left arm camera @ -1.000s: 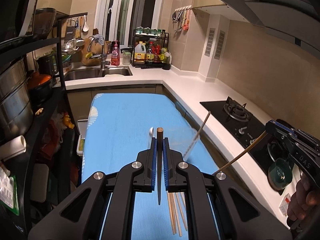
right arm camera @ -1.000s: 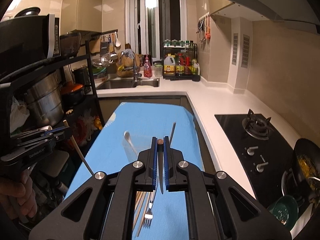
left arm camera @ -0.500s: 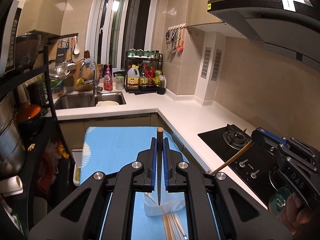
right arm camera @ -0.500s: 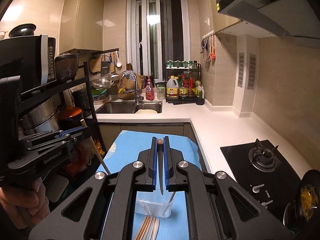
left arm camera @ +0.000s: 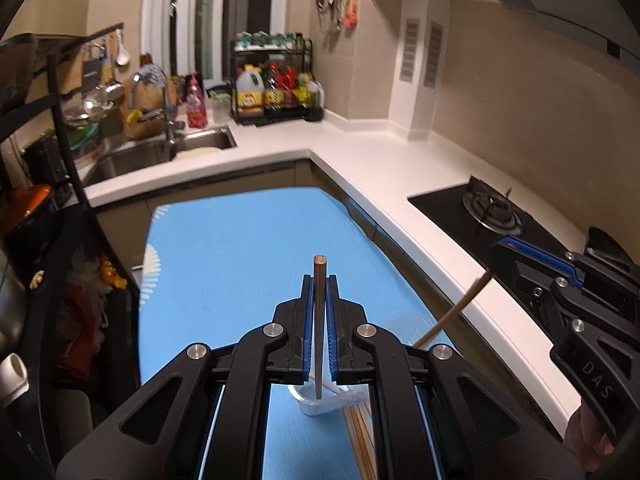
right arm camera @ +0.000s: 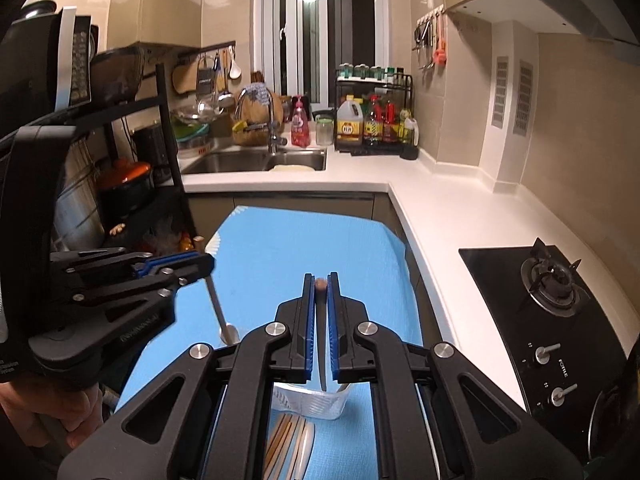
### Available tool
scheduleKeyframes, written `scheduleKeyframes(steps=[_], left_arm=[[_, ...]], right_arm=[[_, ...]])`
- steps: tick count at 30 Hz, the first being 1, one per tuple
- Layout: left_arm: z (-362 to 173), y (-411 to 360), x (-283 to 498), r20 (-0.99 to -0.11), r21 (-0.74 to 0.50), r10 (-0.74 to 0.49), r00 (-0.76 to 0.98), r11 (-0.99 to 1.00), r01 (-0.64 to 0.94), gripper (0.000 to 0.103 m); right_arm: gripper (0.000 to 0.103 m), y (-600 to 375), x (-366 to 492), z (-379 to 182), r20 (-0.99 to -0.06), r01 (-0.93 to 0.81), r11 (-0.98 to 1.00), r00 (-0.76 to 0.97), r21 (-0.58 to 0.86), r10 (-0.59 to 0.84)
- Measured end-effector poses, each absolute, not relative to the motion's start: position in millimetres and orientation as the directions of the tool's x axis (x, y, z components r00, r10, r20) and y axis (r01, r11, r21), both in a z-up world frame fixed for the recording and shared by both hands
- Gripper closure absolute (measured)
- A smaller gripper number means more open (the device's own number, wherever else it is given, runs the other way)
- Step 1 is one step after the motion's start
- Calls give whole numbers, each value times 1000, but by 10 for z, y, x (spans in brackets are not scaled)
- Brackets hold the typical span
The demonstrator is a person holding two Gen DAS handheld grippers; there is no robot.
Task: Organize utensils
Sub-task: 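Open the left tool over the container while the right tool releases its chopstick inside, then move both open tools back down to the remaining chopsticks and fork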
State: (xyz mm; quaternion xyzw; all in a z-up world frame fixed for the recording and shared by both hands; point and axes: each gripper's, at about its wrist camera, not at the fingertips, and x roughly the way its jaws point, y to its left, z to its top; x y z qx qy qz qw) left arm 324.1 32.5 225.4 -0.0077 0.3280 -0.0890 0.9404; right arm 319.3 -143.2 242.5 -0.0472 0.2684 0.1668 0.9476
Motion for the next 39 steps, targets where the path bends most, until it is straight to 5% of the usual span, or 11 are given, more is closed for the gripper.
scheduleKeyframes(steps=[2,3,9,18,21,25,31,39], left_arm=[[2277,326,3192,-600,-93,-197,775,980,177,63],[2311,337,3140,-581,-101,-206,788,978,181,61],[2344,449,2751,-506,-168,-251,825,967,191,63],[1669,577,1855,-480,-193,-197,855,974,116,86],[1331,567,1519,-478,-179,-170,861,979,94,88],[792,561,1060,-465,-134,-120,877,989,65,91],[112,516,635,-519,-177,-113,847,984,22,91],[-63,344,490,-509,-159,-158,846,983,88,91]], right_arm=[[77,-1497,3132,2454,-506,-326,945,815,6,284],[75,-1539,3094,2479,-497,-322,947,820,13,285],[75,-1806,2693,2588,-425,-314,948,853,44,303],[75,-2169,1853,2172,-365,-296,949,877,106,314],[77,-2226,1629,1816,-384,-303,943,862,135,332],[98,-2260,1386,1173,-433,-325,931,824,167,365],[94,-2279,1291,273,-555,-295,904,716,310,424],[84,-2270,1530,-250,-611,-170,823,593,542,525]])
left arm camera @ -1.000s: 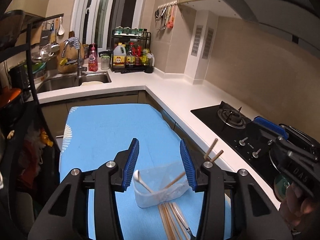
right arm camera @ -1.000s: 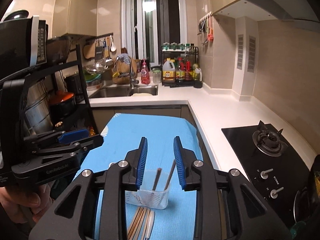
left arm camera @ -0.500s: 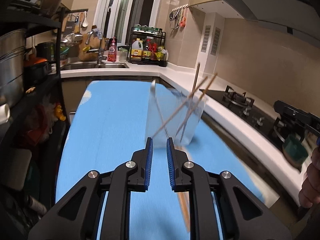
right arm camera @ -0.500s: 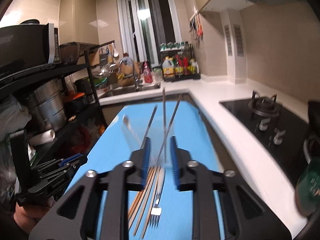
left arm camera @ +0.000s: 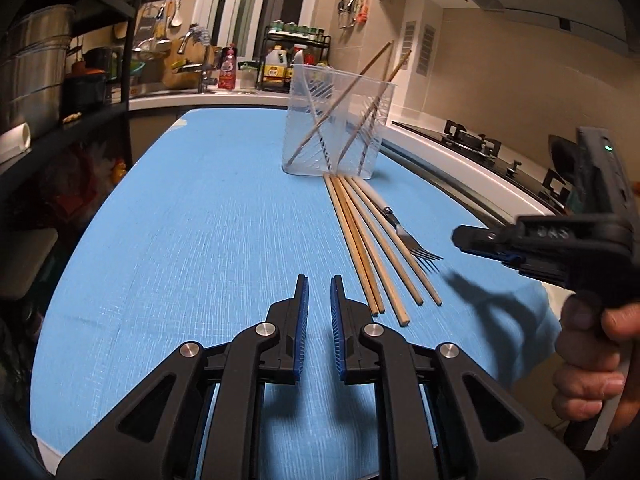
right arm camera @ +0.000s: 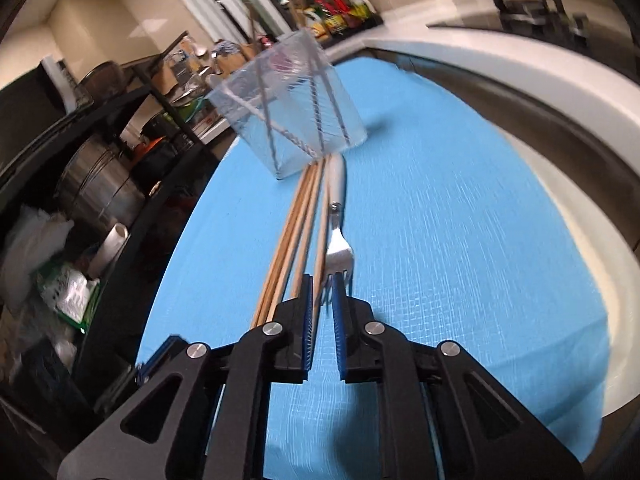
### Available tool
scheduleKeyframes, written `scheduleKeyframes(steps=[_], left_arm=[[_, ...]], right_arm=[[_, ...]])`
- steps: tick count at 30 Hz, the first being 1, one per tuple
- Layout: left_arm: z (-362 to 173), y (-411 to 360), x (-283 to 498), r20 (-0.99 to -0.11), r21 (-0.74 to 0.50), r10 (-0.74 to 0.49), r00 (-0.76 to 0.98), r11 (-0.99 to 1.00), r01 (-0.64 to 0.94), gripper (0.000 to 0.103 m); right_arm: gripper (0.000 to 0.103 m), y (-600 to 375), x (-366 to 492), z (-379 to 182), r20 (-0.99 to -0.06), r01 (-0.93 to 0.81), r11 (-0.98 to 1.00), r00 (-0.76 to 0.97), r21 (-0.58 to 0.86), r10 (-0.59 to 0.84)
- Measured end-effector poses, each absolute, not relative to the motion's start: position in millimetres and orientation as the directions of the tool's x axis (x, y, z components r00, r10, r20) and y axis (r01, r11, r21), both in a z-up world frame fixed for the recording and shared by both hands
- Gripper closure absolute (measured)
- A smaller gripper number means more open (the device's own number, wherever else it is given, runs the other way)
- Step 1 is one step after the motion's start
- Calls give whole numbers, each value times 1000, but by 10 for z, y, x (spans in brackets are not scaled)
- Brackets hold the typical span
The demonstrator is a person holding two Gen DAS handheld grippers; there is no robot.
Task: Organize utensils
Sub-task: 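Move both open tools back down to the remaining chopsticks and fork, then close the left tool on a wooden chopstick while the right tool grasps the fork's neck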
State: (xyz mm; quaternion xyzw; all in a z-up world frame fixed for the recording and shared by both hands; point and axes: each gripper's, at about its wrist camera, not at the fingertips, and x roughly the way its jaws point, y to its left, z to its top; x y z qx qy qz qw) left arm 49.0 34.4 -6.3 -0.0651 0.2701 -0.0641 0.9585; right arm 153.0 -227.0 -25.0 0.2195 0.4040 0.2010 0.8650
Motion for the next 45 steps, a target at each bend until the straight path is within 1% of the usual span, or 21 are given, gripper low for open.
scheduleKeyframes(steps=[1,4,7,11,14,16,19,23,26,27,29,31,34,36,40,42,45], left_arm=[[-85,338,470,-508,-154,-157,847,984,90,92],[-140,361,453,-510,-171,-162,845,982,85,91],[-159,334,501,-520,-181,-172,837,979,89,92],[-153,298,590,-531,-211,-199,823,972,99,91],[-144,235,661,-536,-232,-220,815,967,108,92],[-137,170,707,-537,-230,-221,814,967,111,91],[-164,93,775,-545,-233,-220,809,967,105,91],[-246,45,859,-585,-241,-208,784,968,77,91],[-266,-6,878,-603,-219,-186,776,974,63,92],[-263,-19,876,-607,-213,-182,774,975,63,92],[-258,-35,862,-611,-195,-167,774,979,57,92],[-263,-35,842,-615,-169,-146,775,984,52,98],[-257,-17,756,-611,-142,-129,781,989,52,98],[-252,6,678,-606,-118,-106,788,992,43,98],[-254,99,496,-590,-104,-67,805,995,6,98],[-257,130,441,-581,-110,-57,812,994,-8,98],[-263,124,415,-572,-103,-51,819,995,-10,98]], right_arm=[[79,-2256,1555,-285,-617,-155,816,581,557,532],[75,-2203,1623,-340,-630,-120,807,563,578,535],[76,-2155,1685,-394,-658,-75,811,544,580,521],[76,-2133,1686,-376,-664,-41,812,553,582,504],[78,-2100,1664,-359,-675,-31,824,557,565,484],[89,-2108,1655,-361,-679,-32,826,553,562,483],[90,-2098,1624,-344,-678,-46,831,555,555,483],[91,-2136,1584,-311,-676,-56,841,568,538,470],[93,-2203,1537,-260,-670,-63,854,592,516,448],[97,-2219,1524,-240,-669,-66,859,598,507,441],[98,-2263,1487,-219,-676,-77,879,608,471,416],[98,-2297,1447,-201,-683,-93,901,621,424,386],[98,-2341,1365,-178,-685,-129,930,643,344,343],[99,-2340,1289,-157,-677,-161,948,668,274,309],[98,-2243,1114,-212,-643,-250,966,730,64,232],[96,-2257,1080,-272,-635,-258,965,740,35,221],[95,-2299,1074,-309,-631,-261,963,738,58,239]])
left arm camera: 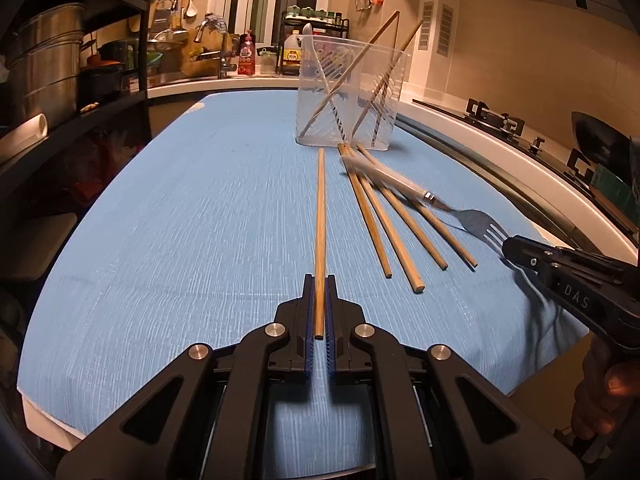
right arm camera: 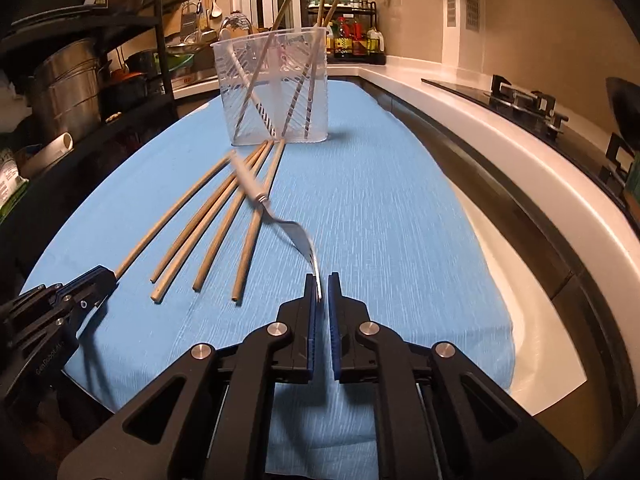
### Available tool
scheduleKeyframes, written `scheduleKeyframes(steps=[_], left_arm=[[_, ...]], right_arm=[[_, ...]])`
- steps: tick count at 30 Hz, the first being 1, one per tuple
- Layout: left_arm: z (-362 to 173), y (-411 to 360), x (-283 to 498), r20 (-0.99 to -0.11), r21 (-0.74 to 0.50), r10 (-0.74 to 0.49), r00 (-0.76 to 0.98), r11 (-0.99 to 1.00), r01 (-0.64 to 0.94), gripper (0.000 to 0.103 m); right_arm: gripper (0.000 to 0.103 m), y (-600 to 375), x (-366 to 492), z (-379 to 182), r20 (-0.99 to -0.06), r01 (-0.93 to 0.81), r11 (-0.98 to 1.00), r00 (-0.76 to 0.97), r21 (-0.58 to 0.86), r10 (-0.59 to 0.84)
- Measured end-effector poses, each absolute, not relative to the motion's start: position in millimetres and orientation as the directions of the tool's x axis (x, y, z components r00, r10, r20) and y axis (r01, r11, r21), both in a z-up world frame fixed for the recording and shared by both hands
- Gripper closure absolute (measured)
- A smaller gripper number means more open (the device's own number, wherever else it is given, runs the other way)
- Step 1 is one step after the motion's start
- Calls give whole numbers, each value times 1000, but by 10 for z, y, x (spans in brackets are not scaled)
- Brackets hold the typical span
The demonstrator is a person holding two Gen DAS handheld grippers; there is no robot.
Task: Organize utensils
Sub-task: 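Close the left tool on a wooden chopstick while the right tool grasps the fork's neck, then open the right tool to release the fork while the left tool holds its chopstick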
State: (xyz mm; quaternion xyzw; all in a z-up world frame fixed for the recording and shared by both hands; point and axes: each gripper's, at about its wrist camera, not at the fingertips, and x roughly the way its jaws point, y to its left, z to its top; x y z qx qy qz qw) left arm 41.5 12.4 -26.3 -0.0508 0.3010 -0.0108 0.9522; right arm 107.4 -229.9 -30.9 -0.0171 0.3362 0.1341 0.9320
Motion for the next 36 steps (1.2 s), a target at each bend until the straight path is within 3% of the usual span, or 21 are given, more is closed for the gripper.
scheduleKeyframes(steps=[29,36], left_arm=[[-311,-15,560,-520,-59,-29,854,998,-2,96],[-310,-15,574,-516,-58,-29,856,998,-1,96]], right_arm=[[93,-2158,1138,-356,-590,-289,957,766,37,254],[99,-2150,1105,-352,-586,-293,955,768,39,260]])
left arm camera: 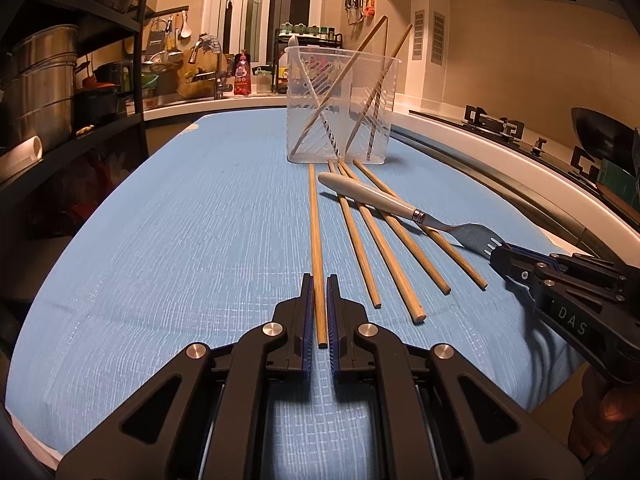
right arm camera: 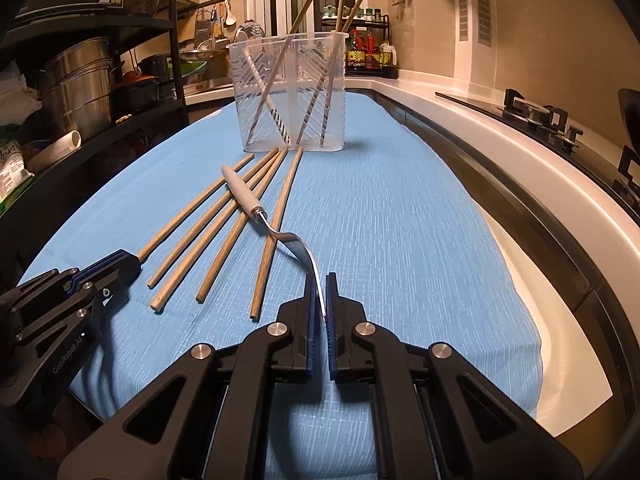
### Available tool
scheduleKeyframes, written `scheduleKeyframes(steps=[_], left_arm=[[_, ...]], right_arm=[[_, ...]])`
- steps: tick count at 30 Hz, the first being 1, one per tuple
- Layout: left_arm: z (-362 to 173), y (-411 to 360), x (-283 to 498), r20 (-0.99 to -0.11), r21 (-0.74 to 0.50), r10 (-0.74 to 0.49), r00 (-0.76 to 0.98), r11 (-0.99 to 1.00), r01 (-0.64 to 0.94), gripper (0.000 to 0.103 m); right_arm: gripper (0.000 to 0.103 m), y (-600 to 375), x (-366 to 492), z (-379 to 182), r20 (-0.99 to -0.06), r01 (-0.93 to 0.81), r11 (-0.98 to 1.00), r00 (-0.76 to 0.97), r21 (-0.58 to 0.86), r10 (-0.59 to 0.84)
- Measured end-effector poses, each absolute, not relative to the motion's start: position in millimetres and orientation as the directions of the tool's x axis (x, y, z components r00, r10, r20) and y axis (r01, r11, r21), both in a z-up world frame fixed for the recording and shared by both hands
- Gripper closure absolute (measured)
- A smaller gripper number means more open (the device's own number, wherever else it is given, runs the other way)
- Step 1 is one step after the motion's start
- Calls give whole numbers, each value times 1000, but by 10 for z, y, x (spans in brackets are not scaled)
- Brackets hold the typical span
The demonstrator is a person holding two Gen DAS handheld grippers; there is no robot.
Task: Organize utensils
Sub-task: 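Open the right tool to release the fork while the left tool holds its chopstick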
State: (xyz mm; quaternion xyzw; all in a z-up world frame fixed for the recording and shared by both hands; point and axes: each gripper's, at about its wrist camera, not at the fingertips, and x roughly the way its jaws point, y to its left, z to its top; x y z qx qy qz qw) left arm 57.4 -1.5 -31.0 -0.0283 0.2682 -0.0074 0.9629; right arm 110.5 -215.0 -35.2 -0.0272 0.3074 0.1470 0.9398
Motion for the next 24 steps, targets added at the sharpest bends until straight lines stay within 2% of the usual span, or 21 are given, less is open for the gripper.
scheduleKeyframes(steps=[4,13,24], left_arm=[[-308,-10,572,-517,-62,-34,855,998,2,97],[-308,-16,574,-515,-58,-31,857,998,1,97],[-293,-15,573,-517,-56,-28,856,998,-1,97]], right_arm=[[100,-2191,1049,-351,-571,-257,966,787,41,234],[101,-2363,966,-343,-544,-55,998,837,16,55],[95,-2382,1031,-393,-556,-146,988,819,39,143]])
